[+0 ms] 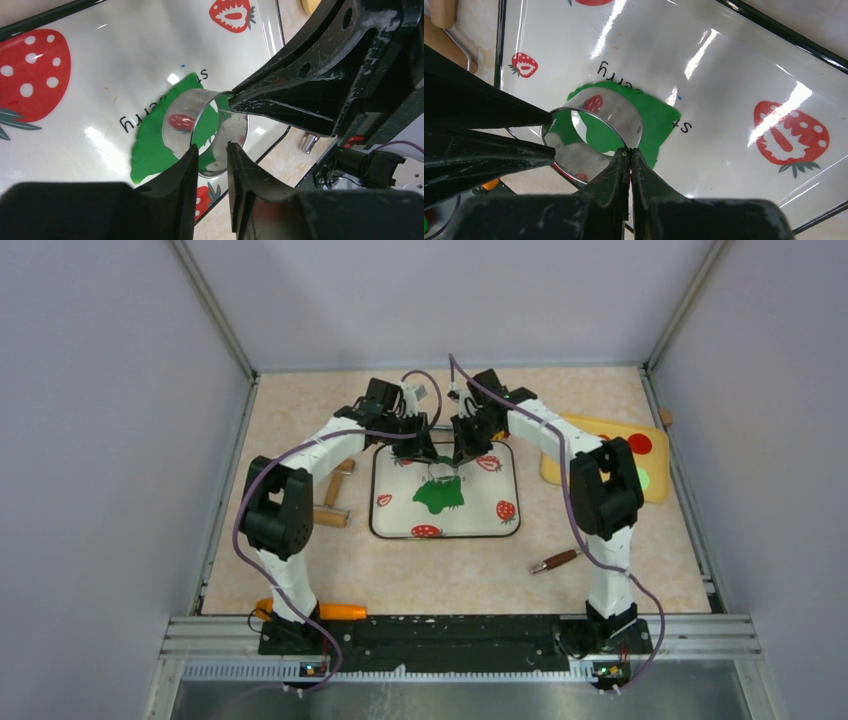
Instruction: Roll out the dumpling wrappers from the dough
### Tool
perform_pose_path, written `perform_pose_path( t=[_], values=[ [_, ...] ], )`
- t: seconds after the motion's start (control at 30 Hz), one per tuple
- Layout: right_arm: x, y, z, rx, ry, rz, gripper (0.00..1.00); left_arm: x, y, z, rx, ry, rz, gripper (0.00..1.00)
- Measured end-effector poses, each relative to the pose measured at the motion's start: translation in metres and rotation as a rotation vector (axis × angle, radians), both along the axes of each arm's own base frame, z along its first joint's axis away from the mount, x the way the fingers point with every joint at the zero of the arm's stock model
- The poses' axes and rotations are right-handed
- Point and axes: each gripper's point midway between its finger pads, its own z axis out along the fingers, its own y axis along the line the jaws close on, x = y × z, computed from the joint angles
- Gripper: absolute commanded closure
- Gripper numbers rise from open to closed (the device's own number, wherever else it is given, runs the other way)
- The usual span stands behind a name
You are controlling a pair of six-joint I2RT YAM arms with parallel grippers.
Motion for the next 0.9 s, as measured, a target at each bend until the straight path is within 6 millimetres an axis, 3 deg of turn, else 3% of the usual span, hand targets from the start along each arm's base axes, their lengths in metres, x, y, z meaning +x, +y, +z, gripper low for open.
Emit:
perform_pose_path(
  t=[0.13, 0.23, 0.4, 0.63, 0.9],
  values=[
    [-0.002, 0.0, -0.003, -0.009, 0.003, 0.004, 1.0, 0.0, -0.001, 0.0, 0.001, -0.002, -0.001, 0.66],
    [-0.003, 0.001, -0.004, -0.013, 0.002, 0.006, 1.0, 0.0, 0.0, 0.002, 0.005, -0.011, -0.001, 0.57],
    [-0.005, 0.0, -0.005, -0.016, 0.007, 0.007, 1.0, 0.002, 0.009, 0.006, 0.049, -0.035, 0.034, 0.57],
    [-0.005, 0.0, -0.005, -0.015, 0.007, 0.007, 1.0, 0.002, 0.007, 0.003, 0.046, -0.032, 0.02, 0.73],
    [-0.004, 0.001, -0.004, -0.011, 0.004, 0.008, 1.0, 0.0, 0.005, -0.015, 0.058, 0.01, 0.008, 0.78]
  ],
)
